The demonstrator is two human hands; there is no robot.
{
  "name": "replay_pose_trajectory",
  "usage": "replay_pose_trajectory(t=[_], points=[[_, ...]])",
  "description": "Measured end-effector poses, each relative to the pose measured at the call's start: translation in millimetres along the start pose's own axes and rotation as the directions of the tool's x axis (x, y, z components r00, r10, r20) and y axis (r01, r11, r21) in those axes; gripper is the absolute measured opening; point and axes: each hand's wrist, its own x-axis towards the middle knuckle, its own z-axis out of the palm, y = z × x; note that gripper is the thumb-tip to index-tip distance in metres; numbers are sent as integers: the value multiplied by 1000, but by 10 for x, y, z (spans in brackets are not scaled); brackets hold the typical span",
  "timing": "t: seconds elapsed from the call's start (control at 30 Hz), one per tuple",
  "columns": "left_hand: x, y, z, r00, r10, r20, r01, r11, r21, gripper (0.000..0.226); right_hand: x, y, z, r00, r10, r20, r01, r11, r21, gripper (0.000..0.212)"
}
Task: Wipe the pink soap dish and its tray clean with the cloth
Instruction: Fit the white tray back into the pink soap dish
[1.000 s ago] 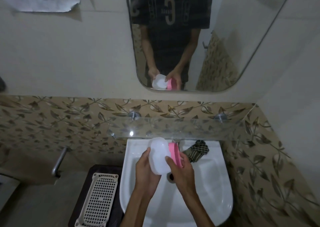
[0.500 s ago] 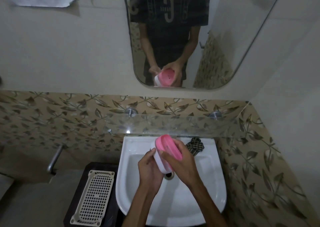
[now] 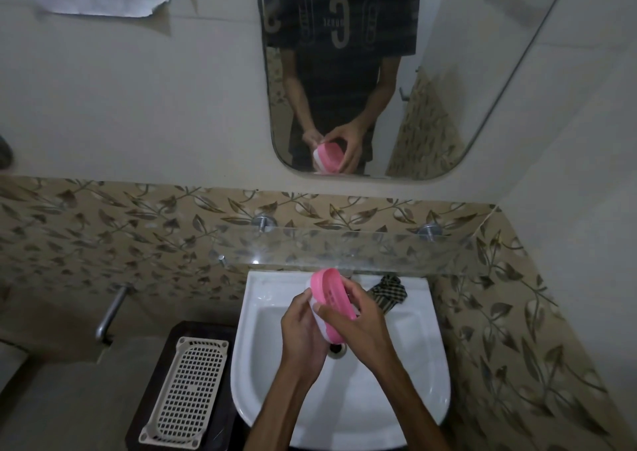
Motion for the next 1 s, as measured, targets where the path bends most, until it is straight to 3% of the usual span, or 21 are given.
replay_pose_trajectory(t=[0.1, 0.23, 0.37, 0.5, 0.6, 0.7, 0.77, 0.87, 0.93, 1.0], points=[[-9, 1, -15, 1000, -12, 14, 12, 1000, 12, 46, -10, -28, -6, 1000, -17, 1, 17, 999, -50, 56], [-14, 2, -29, 998, -67, -16, 67, 997, 42, 62, 7, -26, -4, 999, -33, -24, 28, 977, -211, 59], [60, 21, -36, 995, -62, -85, 73, 988, 135, 54, -10, 108, 39, 986, -159, -55, 118, 888, -444, 55], [67, 57, -105, 994, -97, -58, 105, 983, 151, 42, -6, 216, -59, 988, -151, 21, 142, 858, -494, 77], [95, 49, -98, 994, -61, -90, 62, 998, 10, 40, -55, 242, -153, 988, -151, -38, 126, 920, -372, 91], [143, 47, 24, 992, -2, -125, -13, 993, -114, 37, -81, 257, -244, 960, -107, -260, 75, 988, -132, 68], [165, 46, 165, 991, 59, -119, -70, 993, -94, 34, -42, 244, -305, 934, -80, -347, 83, 997, -6, 51], [205, 42, 349, 984, 131, -119, -129, 991, 27, 39, 97, 183, -371, 915, -46, -401, 106, 986, 130, 39], [281, 63, 395, 971, 203, -126, -172, 960, 221, 38, 251, 136, -428, 896, -18, -443, 104, 980, 172, 29], [425, 118, 415, 947, 292, -134, -201, 865, 459, 35, 456, 106, -510, 893, -7, -450, 109, 974, 200, 24]])
